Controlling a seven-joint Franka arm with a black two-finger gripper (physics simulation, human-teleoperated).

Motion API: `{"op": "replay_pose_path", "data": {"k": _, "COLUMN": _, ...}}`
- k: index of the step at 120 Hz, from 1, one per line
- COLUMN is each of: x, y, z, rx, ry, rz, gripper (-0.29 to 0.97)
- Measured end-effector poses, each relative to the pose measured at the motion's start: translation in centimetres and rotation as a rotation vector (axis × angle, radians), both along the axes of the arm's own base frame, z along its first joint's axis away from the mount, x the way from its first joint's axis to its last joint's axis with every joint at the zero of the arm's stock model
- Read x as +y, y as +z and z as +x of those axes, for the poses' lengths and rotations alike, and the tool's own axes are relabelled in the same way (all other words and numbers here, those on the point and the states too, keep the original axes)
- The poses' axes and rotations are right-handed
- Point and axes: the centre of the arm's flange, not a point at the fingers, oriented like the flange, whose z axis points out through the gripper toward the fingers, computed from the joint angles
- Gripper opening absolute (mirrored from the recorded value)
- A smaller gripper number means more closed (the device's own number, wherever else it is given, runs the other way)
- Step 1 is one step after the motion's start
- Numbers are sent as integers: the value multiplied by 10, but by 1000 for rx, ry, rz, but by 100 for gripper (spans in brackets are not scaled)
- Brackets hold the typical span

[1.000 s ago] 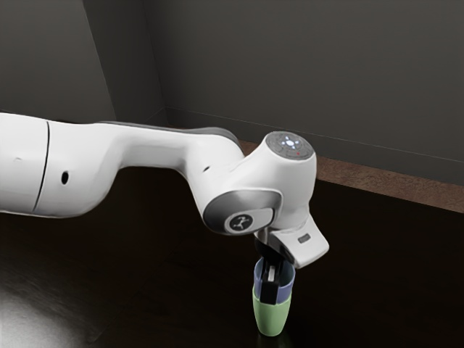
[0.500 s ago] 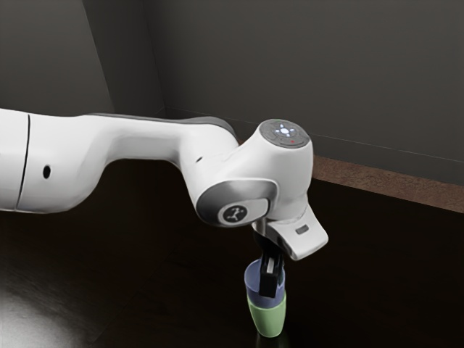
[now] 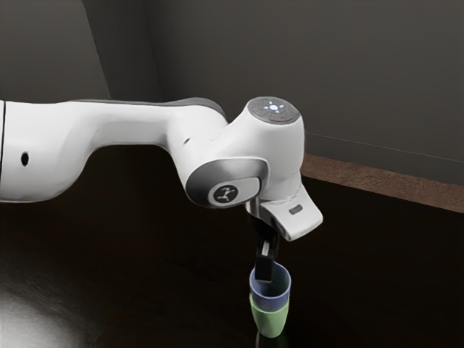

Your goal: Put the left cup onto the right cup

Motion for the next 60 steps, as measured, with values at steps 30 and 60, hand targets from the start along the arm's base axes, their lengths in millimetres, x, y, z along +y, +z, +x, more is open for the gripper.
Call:
{"op": "replay_pose_path", "data": {"k": 30, "x": 19, "y": 18, "z": 15, "rx": -5, "ry": 9, "rz": 0, "gripper": 68}}
{"op": "replay_pose_path", "data": {"k": 60, "x": 59, "y": 45, "z": 39, "rx": -2, "ry": 47, "rz": 2, "gripper": 68}}
